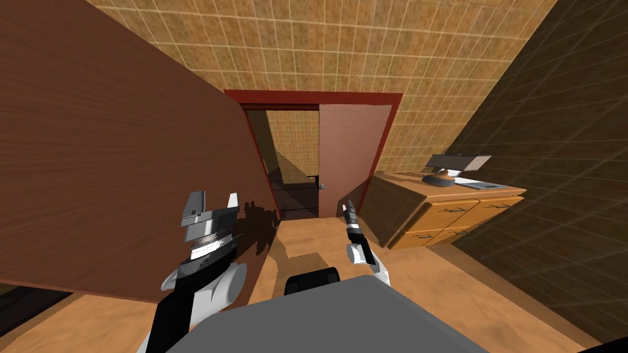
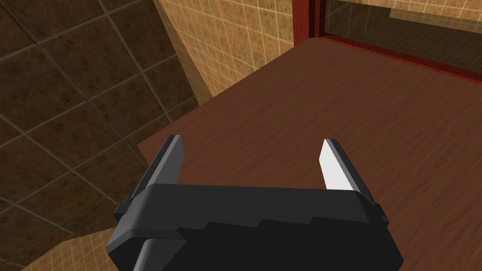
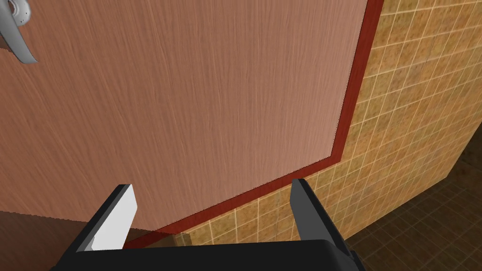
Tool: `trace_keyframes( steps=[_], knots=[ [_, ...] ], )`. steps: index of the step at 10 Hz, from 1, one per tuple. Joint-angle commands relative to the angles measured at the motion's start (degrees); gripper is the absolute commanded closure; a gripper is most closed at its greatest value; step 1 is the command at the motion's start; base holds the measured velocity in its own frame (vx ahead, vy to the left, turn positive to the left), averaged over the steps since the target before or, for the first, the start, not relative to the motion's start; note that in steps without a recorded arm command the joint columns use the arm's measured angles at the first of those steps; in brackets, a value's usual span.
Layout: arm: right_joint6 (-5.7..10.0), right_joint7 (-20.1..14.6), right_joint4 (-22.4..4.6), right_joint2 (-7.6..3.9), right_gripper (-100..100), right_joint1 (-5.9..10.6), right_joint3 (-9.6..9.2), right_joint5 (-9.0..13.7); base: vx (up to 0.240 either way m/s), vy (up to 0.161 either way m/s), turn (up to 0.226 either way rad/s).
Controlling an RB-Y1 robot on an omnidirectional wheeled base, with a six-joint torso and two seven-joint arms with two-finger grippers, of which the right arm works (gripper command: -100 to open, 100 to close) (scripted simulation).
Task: Pull the door open
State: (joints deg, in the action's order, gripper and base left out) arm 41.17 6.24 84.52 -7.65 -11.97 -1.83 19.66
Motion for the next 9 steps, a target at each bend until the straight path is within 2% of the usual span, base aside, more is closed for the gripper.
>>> trace_keyframes(
  steps=[1, 9],
  knots=[
    [0.30, 0.13, -1.96, -0.12, -100, 0.78, 0.08, 0.31, 0.067, -0.006, 0.062],
    [2.05, 1.37, -15.80, -1.62, -100, 5.73, 0.63, 4.17, 0.094, -0.020, 0.123]
  ],
)
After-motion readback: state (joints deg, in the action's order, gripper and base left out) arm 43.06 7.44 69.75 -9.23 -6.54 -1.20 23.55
